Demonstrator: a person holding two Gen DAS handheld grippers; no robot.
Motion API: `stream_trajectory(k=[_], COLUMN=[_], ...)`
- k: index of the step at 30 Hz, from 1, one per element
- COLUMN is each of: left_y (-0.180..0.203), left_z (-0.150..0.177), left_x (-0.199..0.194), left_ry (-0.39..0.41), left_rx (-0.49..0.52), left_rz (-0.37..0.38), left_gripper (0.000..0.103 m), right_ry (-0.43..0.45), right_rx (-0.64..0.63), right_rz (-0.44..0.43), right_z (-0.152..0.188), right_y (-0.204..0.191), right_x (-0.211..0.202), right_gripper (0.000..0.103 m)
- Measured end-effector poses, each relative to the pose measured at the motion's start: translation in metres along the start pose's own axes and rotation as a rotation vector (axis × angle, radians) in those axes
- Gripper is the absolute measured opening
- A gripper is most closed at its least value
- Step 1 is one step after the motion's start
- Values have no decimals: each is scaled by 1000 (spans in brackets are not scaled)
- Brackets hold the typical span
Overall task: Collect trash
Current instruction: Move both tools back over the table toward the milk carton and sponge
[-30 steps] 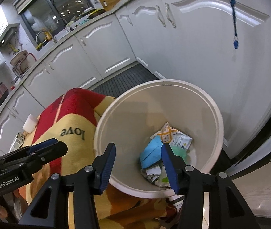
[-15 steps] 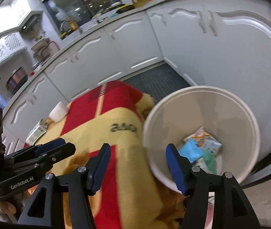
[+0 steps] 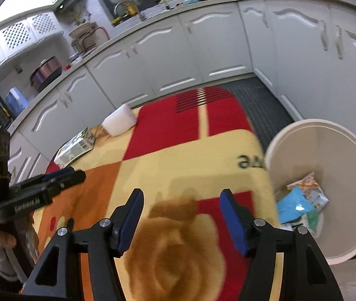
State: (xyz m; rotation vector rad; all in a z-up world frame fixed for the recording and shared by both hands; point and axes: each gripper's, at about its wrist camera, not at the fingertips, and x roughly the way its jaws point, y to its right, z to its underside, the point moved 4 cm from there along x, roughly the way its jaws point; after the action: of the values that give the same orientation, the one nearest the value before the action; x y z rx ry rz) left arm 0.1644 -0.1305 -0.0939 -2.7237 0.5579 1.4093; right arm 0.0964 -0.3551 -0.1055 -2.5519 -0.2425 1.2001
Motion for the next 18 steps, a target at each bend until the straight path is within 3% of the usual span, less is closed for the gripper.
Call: stream_trajectory(k=[5,9,14,18], left_y=[-62,-124,-185,-206], left_z=[-21,-46,-63,-52], left_x=[-20,-28,-2,35], left_ry=[71,118,53,-71], left_rx=[-77,-158,-210,-207], left_rz=[-99,-254,-380,-367], left_gripper=[55,55,55,55], right_ry=[-26,-45,-53,-53], right_rx=[-23,-29,-40,-46], right_rz=[-11,-20,-32,-35], right_z=[1,1,2,1], right_y=[-14,-22,-29,-33], right_x=[12,20,23,23], right_gripper=[62,63,64,65])
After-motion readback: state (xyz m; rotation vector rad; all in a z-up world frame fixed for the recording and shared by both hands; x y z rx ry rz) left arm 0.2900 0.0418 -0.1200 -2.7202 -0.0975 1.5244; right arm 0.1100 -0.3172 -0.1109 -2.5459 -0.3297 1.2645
